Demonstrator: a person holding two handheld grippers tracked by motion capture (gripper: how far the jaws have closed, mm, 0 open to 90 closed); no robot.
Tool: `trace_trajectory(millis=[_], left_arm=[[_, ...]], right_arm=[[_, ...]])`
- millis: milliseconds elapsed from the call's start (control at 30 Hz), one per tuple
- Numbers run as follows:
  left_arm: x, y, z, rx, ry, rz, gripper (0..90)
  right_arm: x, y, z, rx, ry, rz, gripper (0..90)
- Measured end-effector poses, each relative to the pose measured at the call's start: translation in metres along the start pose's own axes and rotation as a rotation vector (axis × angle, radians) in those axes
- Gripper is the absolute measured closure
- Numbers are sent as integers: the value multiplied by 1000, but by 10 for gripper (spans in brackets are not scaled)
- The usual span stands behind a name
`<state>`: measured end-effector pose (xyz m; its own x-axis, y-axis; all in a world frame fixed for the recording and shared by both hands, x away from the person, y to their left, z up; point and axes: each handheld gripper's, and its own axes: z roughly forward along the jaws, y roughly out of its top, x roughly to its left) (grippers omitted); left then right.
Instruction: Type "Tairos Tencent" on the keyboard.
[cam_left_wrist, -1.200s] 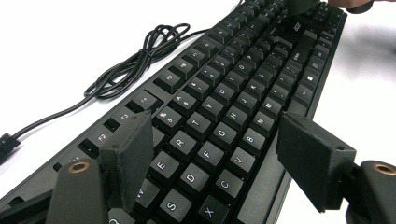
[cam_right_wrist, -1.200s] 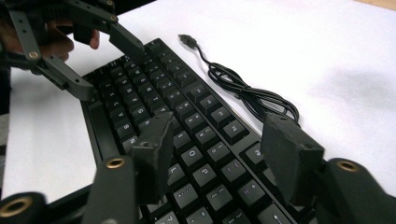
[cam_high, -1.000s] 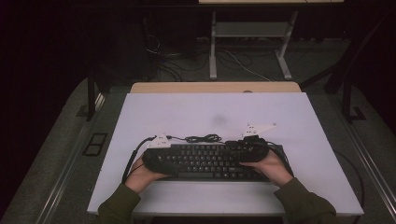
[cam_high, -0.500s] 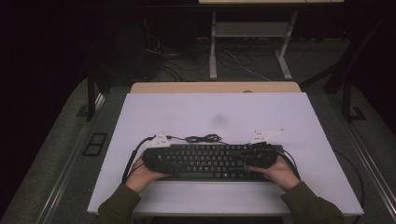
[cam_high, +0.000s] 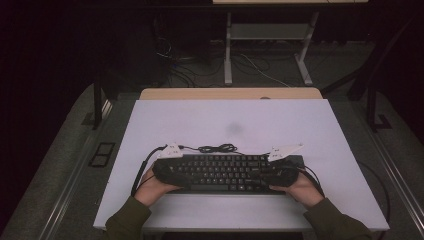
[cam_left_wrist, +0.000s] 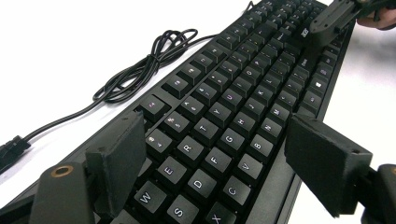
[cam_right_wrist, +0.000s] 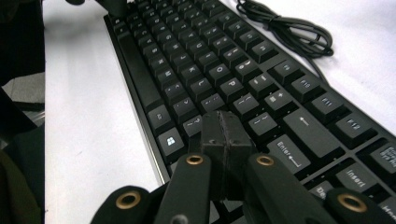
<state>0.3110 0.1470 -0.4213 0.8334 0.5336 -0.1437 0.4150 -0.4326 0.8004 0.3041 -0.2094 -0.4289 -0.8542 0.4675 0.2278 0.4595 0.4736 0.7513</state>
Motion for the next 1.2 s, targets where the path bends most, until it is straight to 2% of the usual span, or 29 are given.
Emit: trace_trajectory(millis=[500, 633, 800, 967, 1133, 1200], left_arm=[[0, 1, 4, -1, 3, 2, 225], [0, 2, 5, -10, -1, -3, 279], [1, 6, 9, -16, -3, 4, 422], [1, 10, 15, -18, 1, 5, 657], [1, 10, 23, 8, -15, 13, 858], [2, 9, 26, 21, -14, 12, 890]], right_arm=[[1, -4, 9, 66, 2, -20, 891], [1, -5, 11, 75, 6, -17, 891], [1, -5, 11, 75, -1, -19, 891], [1, -5, 11, 74, 0, -13, 892], [1, -5, 11, 75, 0, -13, 892], [1, -5, 11, 75, -1, -13, 891]])
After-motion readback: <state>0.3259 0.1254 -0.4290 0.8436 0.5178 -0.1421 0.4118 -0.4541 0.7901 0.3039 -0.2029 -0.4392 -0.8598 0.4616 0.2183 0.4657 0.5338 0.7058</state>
